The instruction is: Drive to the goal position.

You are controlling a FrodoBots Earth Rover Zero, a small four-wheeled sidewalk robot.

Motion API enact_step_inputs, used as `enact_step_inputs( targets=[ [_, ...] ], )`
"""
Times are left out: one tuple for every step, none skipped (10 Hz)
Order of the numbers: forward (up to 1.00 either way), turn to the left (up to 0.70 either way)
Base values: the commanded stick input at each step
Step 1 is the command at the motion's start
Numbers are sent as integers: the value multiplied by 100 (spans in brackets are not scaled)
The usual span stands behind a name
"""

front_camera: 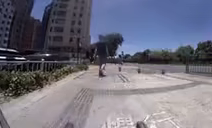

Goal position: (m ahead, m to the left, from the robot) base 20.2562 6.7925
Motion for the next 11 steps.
enact_step_inputs(
  targets=[
    [70, 0],
    [70, 0],
    [70, 0],
    [70, 0],
    [70, 0],
    [70, 0],
    [70, 0],
    [70, 0],
    [70, 0],
    [70, 0],
    [70, 0]
  ],
)
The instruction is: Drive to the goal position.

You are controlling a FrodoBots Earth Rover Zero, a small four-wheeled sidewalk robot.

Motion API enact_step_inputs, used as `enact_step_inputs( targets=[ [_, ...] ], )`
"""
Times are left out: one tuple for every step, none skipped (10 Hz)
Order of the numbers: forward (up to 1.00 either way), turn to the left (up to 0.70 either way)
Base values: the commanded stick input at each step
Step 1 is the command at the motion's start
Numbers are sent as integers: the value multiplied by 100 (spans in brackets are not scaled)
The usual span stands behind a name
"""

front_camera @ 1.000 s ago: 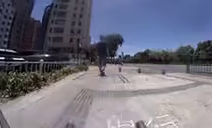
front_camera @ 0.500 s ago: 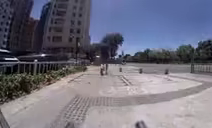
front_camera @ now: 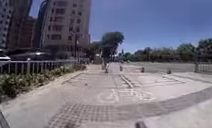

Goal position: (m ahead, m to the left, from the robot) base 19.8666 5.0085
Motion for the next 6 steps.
enact_step_inputs(
  targets=[
    [70, 0],
    [70, 0],
    [70, 0],
    [70, 0],
    [70, 0],
    [70, 0]
  ],
)
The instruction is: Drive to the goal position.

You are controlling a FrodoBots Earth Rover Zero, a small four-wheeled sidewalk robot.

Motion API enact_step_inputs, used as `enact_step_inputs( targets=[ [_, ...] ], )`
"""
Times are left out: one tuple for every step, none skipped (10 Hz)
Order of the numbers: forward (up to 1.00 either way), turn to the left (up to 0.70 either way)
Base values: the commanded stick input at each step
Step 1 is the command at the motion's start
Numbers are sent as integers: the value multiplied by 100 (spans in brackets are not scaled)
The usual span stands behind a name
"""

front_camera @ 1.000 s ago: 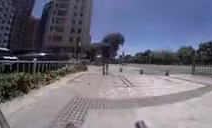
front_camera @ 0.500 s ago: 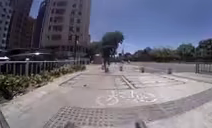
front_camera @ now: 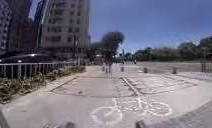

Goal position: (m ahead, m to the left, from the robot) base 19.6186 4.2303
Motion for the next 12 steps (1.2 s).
enact_step_inputs(
  targets=[
    [70, 0],
    [70, 0],
    [70, 0],
    [70, 0],
    [70, 0],
    [70, 0],
    [70, 0],
    [70, 0],
    [70, 0],
    [70, 0],
    [70, 0],
    [70, 0]
  ],
)
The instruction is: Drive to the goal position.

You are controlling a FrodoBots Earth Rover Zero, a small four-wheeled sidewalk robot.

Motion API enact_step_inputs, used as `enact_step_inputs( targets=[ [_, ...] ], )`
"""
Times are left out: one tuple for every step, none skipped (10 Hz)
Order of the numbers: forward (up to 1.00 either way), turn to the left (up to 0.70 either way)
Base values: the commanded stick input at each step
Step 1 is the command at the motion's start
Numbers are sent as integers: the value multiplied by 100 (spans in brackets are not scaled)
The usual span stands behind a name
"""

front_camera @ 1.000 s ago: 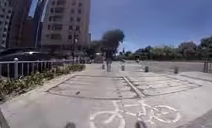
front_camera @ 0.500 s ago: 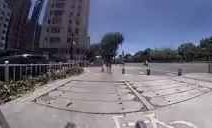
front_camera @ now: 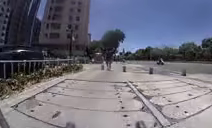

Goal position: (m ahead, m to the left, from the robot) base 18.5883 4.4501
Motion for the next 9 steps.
enact_step_inputs(
  targets=[
    [70, 0],
    [70, 0],
    [70, 0],
    [70, 0],
    [70, 0],
    [70, 0],
    [70, 0],
    [70, 0],
    [70, 0]
  ],
)
